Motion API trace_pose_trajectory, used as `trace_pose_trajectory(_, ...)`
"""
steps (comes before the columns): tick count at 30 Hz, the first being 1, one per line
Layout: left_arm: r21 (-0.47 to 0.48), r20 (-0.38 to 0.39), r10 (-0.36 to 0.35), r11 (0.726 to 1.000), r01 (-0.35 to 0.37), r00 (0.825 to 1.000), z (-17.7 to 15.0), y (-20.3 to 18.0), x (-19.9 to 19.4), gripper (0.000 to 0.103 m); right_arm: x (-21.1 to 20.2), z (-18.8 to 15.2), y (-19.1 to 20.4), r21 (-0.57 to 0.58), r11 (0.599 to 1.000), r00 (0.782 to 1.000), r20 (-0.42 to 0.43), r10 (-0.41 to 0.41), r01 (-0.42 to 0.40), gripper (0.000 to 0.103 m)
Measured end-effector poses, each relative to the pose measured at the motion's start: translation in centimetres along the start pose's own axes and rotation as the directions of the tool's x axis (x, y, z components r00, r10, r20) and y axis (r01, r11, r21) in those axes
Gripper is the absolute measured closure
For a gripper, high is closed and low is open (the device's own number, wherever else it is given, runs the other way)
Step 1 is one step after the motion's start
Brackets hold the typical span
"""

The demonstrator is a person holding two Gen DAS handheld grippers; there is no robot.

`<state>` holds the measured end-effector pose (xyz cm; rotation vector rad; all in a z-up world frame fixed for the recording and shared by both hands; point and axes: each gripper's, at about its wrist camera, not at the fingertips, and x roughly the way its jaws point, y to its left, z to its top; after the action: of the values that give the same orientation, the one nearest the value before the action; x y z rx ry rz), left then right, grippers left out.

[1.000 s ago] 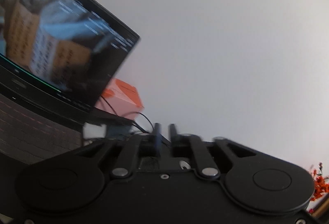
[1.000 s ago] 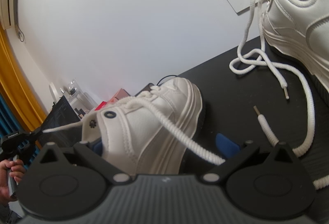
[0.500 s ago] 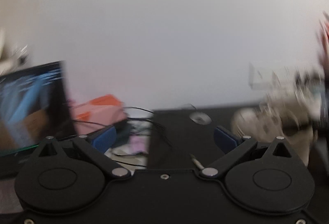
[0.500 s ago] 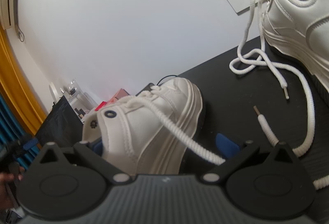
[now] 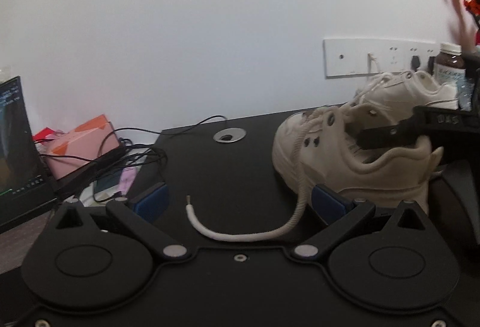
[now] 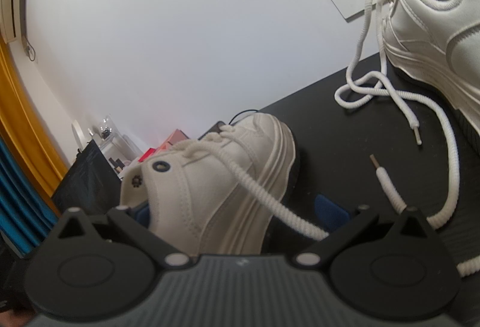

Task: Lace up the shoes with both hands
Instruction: 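Open the left tool and lay the lace end on the desk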

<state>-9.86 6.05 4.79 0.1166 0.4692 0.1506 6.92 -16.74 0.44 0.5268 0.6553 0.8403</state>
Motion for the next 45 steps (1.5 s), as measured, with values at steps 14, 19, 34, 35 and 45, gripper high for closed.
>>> trace_pose_trajectory(14,-0.218,-0.18,0.072,0.97,-0.111,0.981,-1.9,3.0,4.4,0.001,0.0,0.0,0.0,0.0,1.0,1.0,0.0,0.0,0.0,0.001)
trace_pose_trajectory(19,-0.235,-0.21,0.078,0.964,-0.127,0.975,-1.9,3.5,5.0,0.001,0.0,0.0,0.0,0.0,1.0,1.0,0.0,0.001,-0.001,0.0)
trace_pose_trajectory(34,-0.24,-0.256,0.061,0.963,-0.125,0.965,-2.1,3.6,5.7,0.0,0.1,0.0,0.0,0.0,1.0,1.0,0.0,0.001,-0.001,0.001)
trace_pose_trajectory(35,-0.241,-0.254,0.061,0.963,-0.124,0.965,-2.1,3.7,5.7,0.0,0.1,0.0,0.0,0.0,1.0,1.0,0.0,0.001,-0.001,0.001)
trace_pose_trajectory(45,-0.239,-0.256,0.061,0.963,-0.125,0.965,-2.1,3.6,5.7,0.0,0.1,0.0,0.0,0.0,1.0,1.0,-0.001,0.001,-0.001,0.001)
